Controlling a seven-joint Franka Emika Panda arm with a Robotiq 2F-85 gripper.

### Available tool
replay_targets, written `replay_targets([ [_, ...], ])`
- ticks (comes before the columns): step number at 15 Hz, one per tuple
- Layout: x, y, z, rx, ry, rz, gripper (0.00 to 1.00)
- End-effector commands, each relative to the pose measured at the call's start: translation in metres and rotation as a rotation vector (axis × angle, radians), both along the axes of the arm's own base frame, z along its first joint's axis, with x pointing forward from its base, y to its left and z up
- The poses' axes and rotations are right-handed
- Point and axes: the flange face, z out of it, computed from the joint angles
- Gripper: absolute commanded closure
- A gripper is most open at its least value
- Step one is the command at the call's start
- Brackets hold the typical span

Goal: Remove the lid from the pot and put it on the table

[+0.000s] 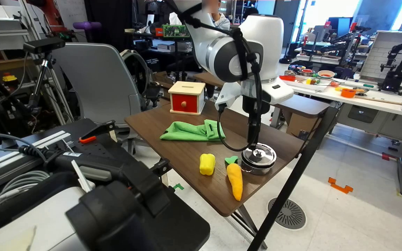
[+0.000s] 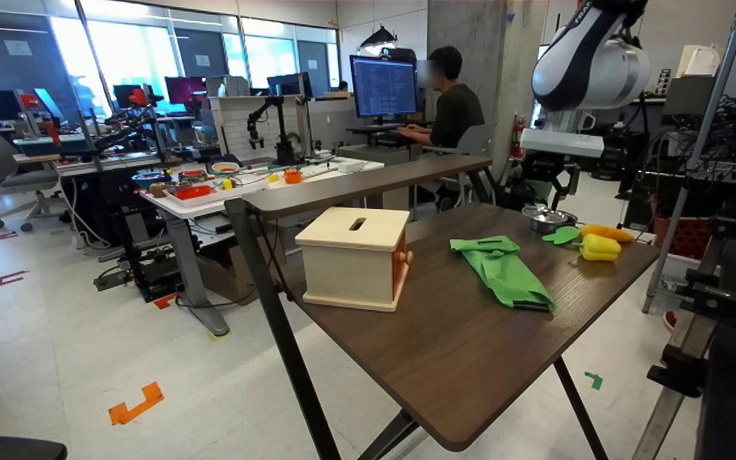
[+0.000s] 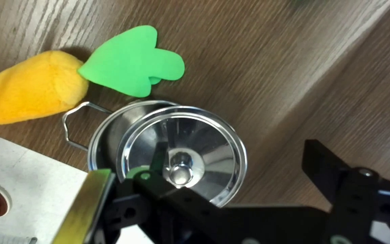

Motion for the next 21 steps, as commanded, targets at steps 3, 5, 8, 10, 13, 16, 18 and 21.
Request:
replay_targets([
  [3,-0.015,-0.007,0.014,0.042,-0.01,-0.012,0.0],
  [5,-0.019,-0.009,0.01,0.049,-0.002,-0.02,0.0],
  [8,-0.024,-0.014,0.003,0.051,0.015,-0.026,0.0],
  [10,-0.027,-0.019,0.0,0.051,0.021,-0.034,0.0],
  [13,-0.028,-0.026,0.0,0.048,0.024,-0.045,0.0],
  [16,-0.029,-0.031,-0.001,0.053,0.023,-0.052,0.0],
  [18,-0.03,-0.034,-0.005,0.057,0.027,-0.058,0.0],
  [21,-0.031,-0.04,-0.008,0.058,0.025,-0.07,0.0],
])
